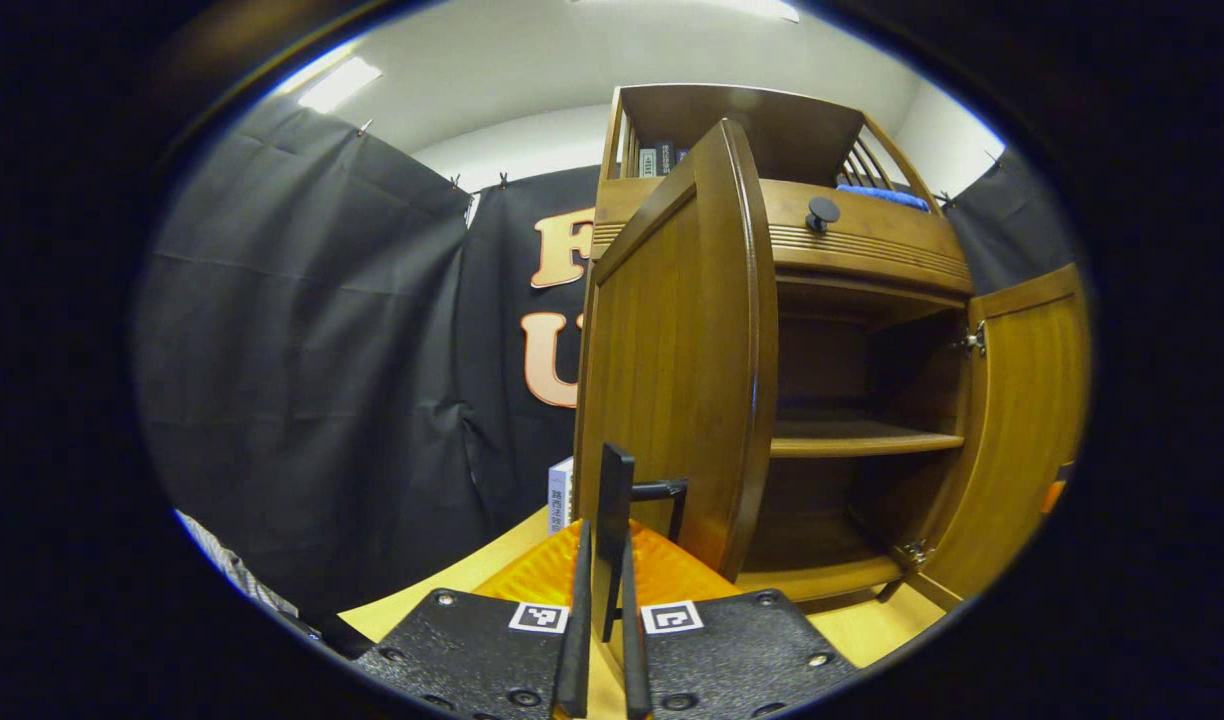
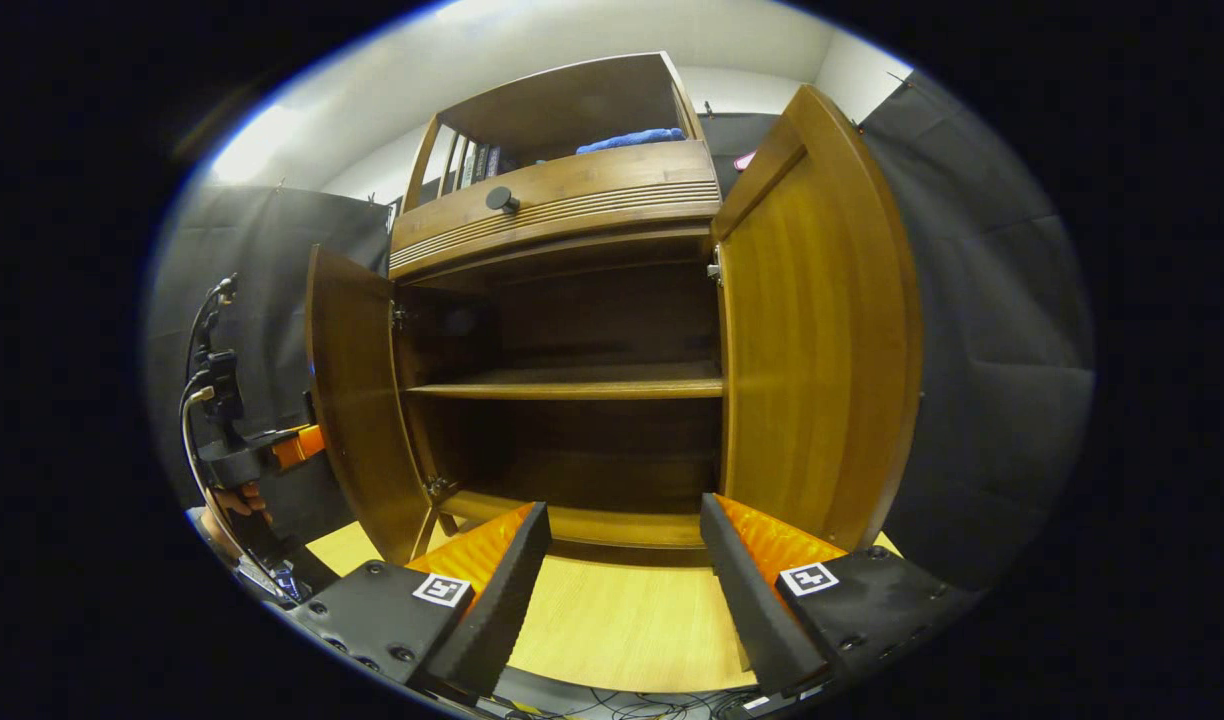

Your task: Open the right door of the double-door shoe cabinet with the right hand, and open the left door with the left hand.

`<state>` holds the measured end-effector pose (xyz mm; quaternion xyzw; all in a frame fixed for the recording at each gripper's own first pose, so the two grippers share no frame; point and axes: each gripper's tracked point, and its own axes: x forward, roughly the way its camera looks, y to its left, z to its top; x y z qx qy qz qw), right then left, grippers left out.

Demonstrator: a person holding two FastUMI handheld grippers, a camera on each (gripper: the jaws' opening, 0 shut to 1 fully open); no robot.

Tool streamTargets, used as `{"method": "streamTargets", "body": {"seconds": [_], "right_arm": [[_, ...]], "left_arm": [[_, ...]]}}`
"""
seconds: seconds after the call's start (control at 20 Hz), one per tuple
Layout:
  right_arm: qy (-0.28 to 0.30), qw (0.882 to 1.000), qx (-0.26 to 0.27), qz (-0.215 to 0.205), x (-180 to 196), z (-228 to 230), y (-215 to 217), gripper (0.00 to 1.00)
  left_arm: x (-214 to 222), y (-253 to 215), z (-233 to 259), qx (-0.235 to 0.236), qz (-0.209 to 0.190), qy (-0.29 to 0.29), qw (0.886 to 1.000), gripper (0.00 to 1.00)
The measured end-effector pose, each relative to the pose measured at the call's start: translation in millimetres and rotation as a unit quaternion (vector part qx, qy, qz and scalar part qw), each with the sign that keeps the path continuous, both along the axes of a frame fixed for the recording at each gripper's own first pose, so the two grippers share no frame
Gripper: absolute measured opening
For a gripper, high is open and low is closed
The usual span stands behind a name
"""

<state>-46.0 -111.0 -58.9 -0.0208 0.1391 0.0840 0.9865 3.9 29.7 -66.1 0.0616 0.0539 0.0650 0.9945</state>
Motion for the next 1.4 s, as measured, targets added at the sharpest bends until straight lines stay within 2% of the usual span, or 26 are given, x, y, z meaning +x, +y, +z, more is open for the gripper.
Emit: {"method": "streamTargets", "body": {"seconds": [0.05,0.1,0.15,0.25,0.3,0.4,0.45,0.5,0.55,0.6,0.65,0.7,0.75,0.8,0.85,0.9,0.95,1.0,1.2,1.4], "right_arm": [[0.000,1.000,0.001,0.003,0.6,-0.5,1.0,0.97],[0.000,1.000,0.001,0.005,1.0,-0.4,1.2,0.97],[-0.002,1.000,0.001,0.006,1.4,-0.5,1.0,0.97],[-0.003,1.000,0.001,0.005,3.1,-1.4,1.9,0.97],[-0.002,1.000,0.001,0.005,4.9,-0.8,4.2,0.97],[-0.001,1.000,0.003,0.003,5.9,-0.9,6.3,0.97],[0.000,1.000,0.005,0.002,6.6,-1.1,7.3,0.97],[0.000,1.000,0.005,0.000,7.1,-1.1,8.0,0.97],[0.000,1.000,0.004,-0.002,7.4,-1.4,8.2,0.97],[0.000,1.000,0.003,-0.004,8.9,-1.7,8.7,0.97],[0.001,1.000,0.002,-0.006,9.7,-1.7,9.1,0.97],[-0.001,1.000,0.000,-0.007,10.5,-1.9,9.6,0.97],[-0.003,1.000,-0.002,-0.010,12.4,-1.1,10.2,0.97],[-0.007,1.000,-0.005,-0.012,14.5,-0.6,10.7,0.97],[-0.011,1.000,-0.008,-0.014,16.5,0.4,11.3,0.87],[-0.016,1.000,-0.010,-0.016,18.5,1.0,11.0,0.87],[-0.019,1.000,-0.011,-0.017,20.5,1.3,11.2,0.87],[-0.021,1.000,-0.011,-0.019,21.6,1.4,12.5,0.87],[-0.036,0.999,-0.009,-0.025,26.7,4.4,17.6,0.87],[-0.045,0.999,-0.001,-0.020,30.9,7.5,24.6,0.87]], "left_arm": [[-0.4,3.7,2.1,-0.006,-0.003,0.000,1.000,0.13],[-2.4,4.2,2.6,-0.013,-0.005,0.001,1.000,0.19],[-2.0,6.1,4.7,-0.019,-0.006,-0.002,1.000,0.14],[-1.0,5.5,3.3,-0.029,-0.030,-0.002,0.999,0.17],[-3.9,8.1,6.3,-0.032,-0.040,-0.004,0.999,0.13],[-2.5,16.9,5.6,-0.039,-0.048,-0.002,0.998,0.13],[-1.7,21.4,6.6,-0.039,-0.046,-0.002,0.998,0.07],[-1.0,27.3,8.5,-0.039,-0.040,-0.005,0.998,0.13],[-6.0,32.2,13.7,-0.045,-0.043,-0.008,0.998,0.11],[0.1,34.5,8.4,-0.055,-0.048,-0.009,0.997,0.02],[-2.0,35.4,8.7,-0.064,-0.057,-0.008,0.996,0.11],[-4.5,37.2,8.6,-0.066,-0.065,-0.007,0.996,0.11],[-4.2,37.7,8.7,-0.064,-0.074,-0.005,0.995,0.19],[-4.2,38.8,8.7,-0.063,-0.085,-0.003,0.994,0.11],[-3.7,38.6,8.9,-0.065,-0.095,-0.001,0.993,0.11],[-4.6,36.2,8.6,-0.069,-0.110,0.003,0.991,0.12],[-4.5,34.2,8.8,-0.073,-0.125,0.006,0.990,0.05],[-5.0,34.2,8.2,-0.074,-0.135,0.008,0.988,0.12],[-6.3,36.0,7.6,-0.061,-0.167,0.020,0.984,0.18],[-13.5,38.4,7.9,-0.044,-0.185,0.034,0.981,0.15]]}}
